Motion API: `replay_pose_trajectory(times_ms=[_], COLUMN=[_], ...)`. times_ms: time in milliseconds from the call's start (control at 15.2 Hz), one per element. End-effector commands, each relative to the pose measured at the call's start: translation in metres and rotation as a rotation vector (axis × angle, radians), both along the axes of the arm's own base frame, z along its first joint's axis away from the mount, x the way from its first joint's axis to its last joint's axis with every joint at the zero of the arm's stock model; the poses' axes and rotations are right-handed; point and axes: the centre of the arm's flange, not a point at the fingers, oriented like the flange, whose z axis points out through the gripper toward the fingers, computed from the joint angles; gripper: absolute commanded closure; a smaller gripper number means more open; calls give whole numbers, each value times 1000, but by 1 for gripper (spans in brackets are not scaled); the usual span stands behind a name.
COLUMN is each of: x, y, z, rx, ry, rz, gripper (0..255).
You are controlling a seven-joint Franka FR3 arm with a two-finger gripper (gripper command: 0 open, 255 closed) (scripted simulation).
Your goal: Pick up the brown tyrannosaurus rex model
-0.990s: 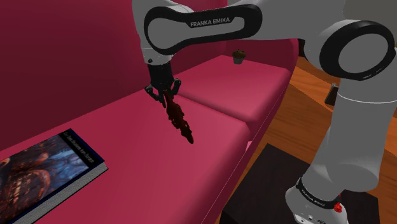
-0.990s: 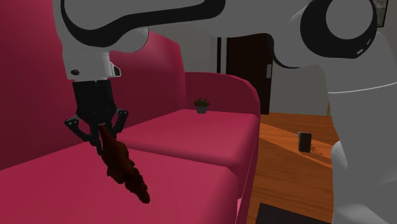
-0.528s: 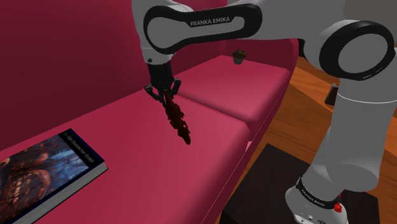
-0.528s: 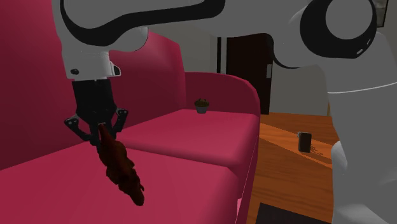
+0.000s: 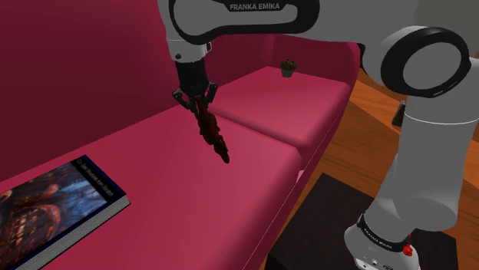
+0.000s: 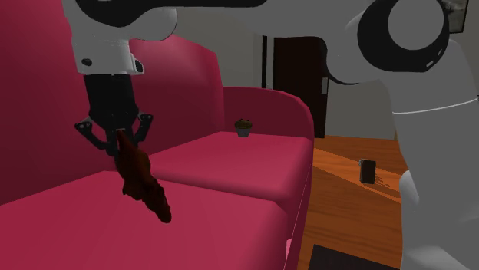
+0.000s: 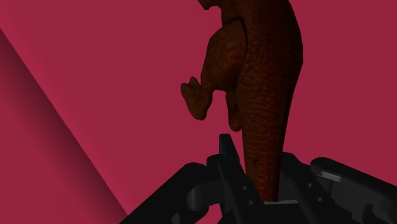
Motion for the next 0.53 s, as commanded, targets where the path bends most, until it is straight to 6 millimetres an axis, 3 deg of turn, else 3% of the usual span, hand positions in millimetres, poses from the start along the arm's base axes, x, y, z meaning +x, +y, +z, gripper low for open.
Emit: replay_pose_trajectory(times_ms=[0, 330, 462], x=[-2, -2, -2], y=[1, 1, 1], z=[11, 38, 38], rx=[0, 0, 0], ry=[0, 0, 0], rz=[0, 0, 0], gripper=[255, 255, 255])
